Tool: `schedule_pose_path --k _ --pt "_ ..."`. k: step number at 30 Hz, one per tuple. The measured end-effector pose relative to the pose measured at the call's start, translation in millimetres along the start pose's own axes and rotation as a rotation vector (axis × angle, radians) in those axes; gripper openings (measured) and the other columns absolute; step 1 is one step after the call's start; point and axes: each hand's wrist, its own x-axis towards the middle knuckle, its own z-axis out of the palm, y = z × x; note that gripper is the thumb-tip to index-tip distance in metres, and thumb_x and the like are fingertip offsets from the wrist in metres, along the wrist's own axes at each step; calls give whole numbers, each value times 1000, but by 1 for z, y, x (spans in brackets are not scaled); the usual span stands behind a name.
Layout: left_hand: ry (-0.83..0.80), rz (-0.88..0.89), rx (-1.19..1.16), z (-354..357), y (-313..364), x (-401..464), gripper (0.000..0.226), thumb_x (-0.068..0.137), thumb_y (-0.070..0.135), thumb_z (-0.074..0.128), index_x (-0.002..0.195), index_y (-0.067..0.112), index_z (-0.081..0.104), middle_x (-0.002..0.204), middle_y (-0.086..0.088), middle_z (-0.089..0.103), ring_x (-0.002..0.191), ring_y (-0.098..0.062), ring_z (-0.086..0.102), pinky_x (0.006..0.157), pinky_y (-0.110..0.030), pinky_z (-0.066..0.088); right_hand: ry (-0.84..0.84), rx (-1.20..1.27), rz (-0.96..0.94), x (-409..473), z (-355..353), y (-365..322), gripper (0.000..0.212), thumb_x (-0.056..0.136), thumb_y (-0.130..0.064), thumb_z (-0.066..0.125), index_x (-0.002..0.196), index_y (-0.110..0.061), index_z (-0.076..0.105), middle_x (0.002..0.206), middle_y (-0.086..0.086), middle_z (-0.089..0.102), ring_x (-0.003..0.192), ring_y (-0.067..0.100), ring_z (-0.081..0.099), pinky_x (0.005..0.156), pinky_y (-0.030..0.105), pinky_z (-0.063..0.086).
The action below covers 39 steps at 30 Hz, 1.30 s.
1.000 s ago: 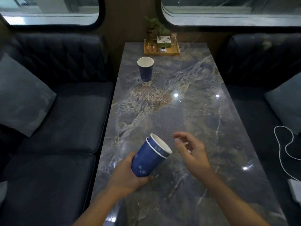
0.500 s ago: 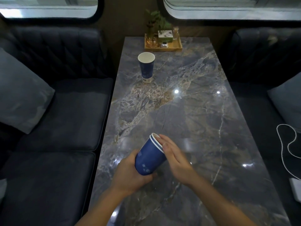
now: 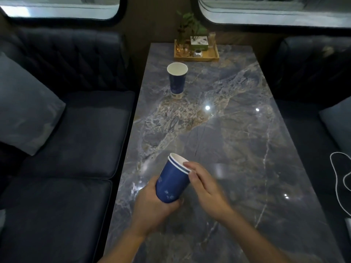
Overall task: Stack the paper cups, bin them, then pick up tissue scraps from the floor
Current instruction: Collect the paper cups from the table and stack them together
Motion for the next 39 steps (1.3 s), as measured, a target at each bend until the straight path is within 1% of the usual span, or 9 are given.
schedule_pose_path --k 5,8,11,15,19,23,28,33,39 --pt "97 -77 33 -5 -8 21 60 43 47 80 98 54 56 84 19 74 74 -1 71 64 -33 61 -34 -71 -58 20 -2 4 35 95 -36 43 128 -29 55 137 -14 54 129 -5 46 105 8 31" --pt "131 -78 40 -12 -10 41 58 43 51 81 94 58 54 85 29 70 74 8 67 57 -16 51 -45 -190 -83 50 -8 7 34 96 -37 42 129 -37 49 139 -21 47 133 -7 40 108 8 27" --pt "139 -71 23 -19 -12 60 61 43 56 83 97 44 59 84 19 72 74 2 68 58 -19 48 11 -300 -111 93 -20 11 39 97 -28 48 135 -20 52 141 -12 46 135 4 41 114 27 32" --pt "173 -21 -37 -28 -17 86 63 44 53 85 101 46 58 90 29 71 77 11 66 55 -8 45 40 -433 -135 163 -29 10 40 97 -22 50 135 -9 51 143 8 51 134 22 45 111 48 38" --pt "179 -2 -97 -34 -24 114 72 48 49 88 113 41 59 103 31 69 87 10 67 65 -11 48 53 -633 -142 238 -35 -1 44 98 -24 47 137 -6 47 144 14 48 133 29 44 112 44 36" --pt "183 26 -83 -39 -32 139 70 50 48 90 113 41 59 102 33 69 88 13 66 61 -3 48 59 -859 -219 301 -38 -16 47 96 -22 47 139 -5 42 145 15 46 133 32 43 111 45 35" --pt "194 31 -71 -39 -40 153 74 49 50 91 114 42 57 101 30 70 84 11 68 57 -6 50 126 -1126 -317 361 -32 -35 49 93 -19 48 139 -4 41 145 17 44 134 33 40 115 45 28" --pt "176 22 -59 -38 -49 154 75 50 52 90 116 39 58 103 27 71 87 9 68 62 -10 48 94 -1282 -254 382 -25 -37 20 86 -9 54 102 -8 66 104 18 69 105 41 56 102 42 35" --pt "185 6 -38 -44 -51 138 71 49 49 90 112 41 58 100 27 71 83 9 68 57 -9 50 151 -1261 -279 364 -26 -30 20 85 -7 59 103 -6 68 97 26 69 92 45 61 72 41 50"
